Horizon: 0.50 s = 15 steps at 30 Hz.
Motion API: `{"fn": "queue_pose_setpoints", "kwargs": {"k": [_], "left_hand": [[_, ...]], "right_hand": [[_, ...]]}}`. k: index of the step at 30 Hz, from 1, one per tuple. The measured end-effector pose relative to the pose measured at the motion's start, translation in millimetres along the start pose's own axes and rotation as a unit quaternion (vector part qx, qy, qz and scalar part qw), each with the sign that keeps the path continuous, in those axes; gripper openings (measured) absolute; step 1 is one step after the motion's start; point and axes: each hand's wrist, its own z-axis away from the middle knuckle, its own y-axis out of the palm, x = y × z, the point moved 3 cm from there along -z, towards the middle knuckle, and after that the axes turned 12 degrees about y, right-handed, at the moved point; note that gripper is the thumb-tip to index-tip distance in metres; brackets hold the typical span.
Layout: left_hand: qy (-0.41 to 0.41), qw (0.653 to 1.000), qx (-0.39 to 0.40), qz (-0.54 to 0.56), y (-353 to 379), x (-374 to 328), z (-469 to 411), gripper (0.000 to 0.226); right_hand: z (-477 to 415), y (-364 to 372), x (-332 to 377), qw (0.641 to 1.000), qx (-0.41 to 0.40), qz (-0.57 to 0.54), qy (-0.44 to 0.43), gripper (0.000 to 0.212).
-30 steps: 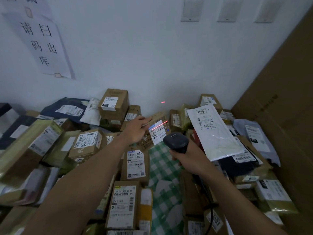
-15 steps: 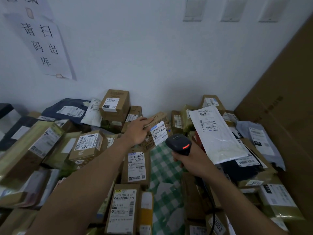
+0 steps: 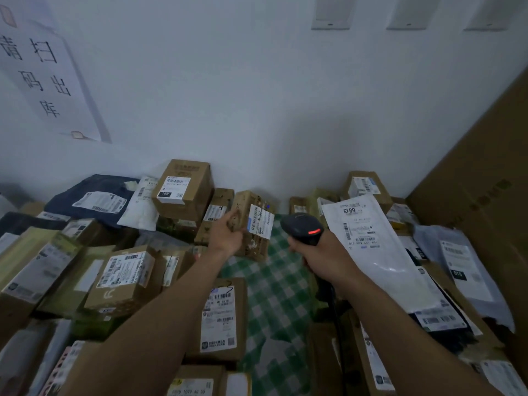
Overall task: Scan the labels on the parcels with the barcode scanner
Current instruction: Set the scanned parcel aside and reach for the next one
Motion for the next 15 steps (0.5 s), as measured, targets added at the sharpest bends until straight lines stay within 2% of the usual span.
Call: {"fn": "queue_pose_setpoints", "kwargs": {"k": [3,7,12,15], "left_hand": [[-0.019,0.999,0.029,-0.015,4.8,13.3,-13.4,0.072],[-0.043,0.994,0.097,-0.029,15.7,41.8,-27.5,0.056],[-0.068,0.977,0.183,-0.089,39.5,81.2,-39.3,0.042],[-0.057,0.972,0.199,-0.115,49.1,97.8,-47.4,0.046]], "right_hand": [[-21.9,7.9,-14.8,1.000,0.014,-0.007,0.023,0.021],[-45.6,26.0,-37.0,0.998,0.036,-0.007,0.053,0.035],[-71.4,42.2,-56.3,0.997,0.050,0.003,0.058,0.028],[-78.8,47.4,-66.8,0.995,0.071,-0.003,0.073,0.018]]}}
